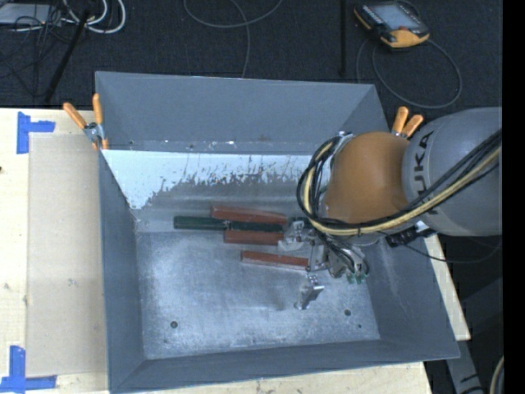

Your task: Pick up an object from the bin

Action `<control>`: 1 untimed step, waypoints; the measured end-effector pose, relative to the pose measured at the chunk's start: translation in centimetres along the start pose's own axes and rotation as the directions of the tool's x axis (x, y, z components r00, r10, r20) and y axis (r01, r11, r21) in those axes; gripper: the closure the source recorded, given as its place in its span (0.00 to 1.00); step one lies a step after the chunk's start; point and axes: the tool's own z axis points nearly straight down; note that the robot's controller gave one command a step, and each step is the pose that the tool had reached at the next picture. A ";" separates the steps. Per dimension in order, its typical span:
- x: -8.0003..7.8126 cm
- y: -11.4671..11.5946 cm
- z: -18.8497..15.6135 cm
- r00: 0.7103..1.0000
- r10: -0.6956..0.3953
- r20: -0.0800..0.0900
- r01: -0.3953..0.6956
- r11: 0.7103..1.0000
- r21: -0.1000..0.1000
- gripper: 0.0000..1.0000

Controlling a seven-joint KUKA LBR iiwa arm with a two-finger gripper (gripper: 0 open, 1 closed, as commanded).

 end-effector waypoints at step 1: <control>-2.1 -1.1 3.5 1.000 0.023 -0.003 -0.023 1.000 -0.001 1.00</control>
Offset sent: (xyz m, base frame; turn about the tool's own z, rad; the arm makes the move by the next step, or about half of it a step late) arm 0.0000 0.0000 0.0000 0.0000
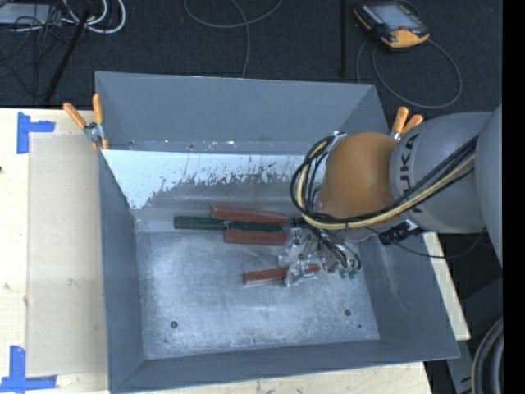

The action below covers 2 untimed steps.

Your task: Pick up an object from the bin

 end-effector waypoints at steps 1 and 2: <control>0.0 0.0 0.0 1.000 0.000 0.000 0.000 1.000 0.000 1.00; -0.6 -0.3 -13.9 1.000 -0.018 0.001 0.018 1.000 0.001 1.00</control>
Offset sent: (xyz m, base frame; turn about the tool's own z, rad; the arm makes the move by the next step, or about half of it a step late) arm 0.0049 -0.0031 0.1388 -0.0192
